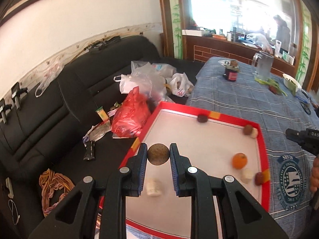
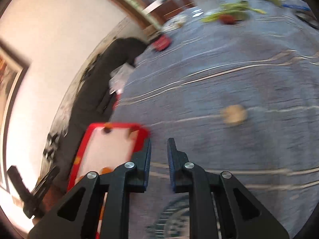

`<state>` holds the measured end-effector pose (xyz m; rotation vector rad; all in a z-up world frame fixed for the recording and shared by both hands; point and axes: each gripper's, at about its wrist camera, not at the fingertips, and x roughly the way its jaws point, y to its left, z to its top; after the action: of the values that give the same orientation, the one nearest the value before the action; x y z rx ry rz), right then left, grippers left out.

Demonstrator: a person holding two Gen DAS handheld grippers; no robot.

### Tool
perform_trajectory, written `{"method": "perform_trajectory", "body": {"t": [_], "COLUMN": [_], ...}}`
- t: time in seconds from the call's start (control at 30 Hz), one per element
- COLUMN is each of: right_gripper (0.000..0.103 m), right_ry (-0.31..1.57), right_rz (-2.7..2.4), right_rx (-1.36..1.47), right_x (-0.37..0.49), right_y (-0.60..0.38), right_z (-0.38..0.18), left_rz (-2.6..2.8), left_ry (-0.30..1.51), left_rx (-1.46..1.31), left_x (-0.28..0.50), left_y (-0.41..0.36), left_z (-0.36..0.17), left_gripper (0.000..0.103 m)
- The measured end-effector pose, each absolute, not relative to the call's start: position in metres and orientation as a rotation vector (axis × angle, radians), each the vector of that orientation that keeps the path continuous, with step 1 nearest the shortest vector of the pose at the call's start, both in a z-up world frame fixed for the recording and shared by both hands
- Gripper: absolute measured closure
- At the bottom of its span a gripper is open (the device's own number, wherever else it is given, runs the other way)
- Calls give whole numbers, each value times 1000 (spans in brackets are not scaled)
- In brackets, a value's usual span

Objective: Organize fruits

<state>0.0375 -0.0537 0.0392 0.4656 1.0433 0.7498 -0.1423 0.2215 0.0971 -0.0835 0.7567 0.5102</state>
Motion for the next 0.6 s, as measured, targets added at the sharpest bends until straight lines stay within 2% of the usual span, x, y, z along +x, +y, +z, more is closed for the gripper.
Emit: {"method": "perform_trajectory", "body": {"t": [0.27,0.6], "right_gripper": [84,84], "right_ry": [1015,1111], "right_rz": [920,874], "right_rx": [301,143], "right_x": [11,20], "right_y": [39,98], "right_z": [73,46], "left_rz": [464,403], "left_ry": [792,927], "left_rx": [-78,35], "left_x": [-128,-99], "left_y": [232,236], "left_z": [80,56], "left_gripper": [82,81]}}
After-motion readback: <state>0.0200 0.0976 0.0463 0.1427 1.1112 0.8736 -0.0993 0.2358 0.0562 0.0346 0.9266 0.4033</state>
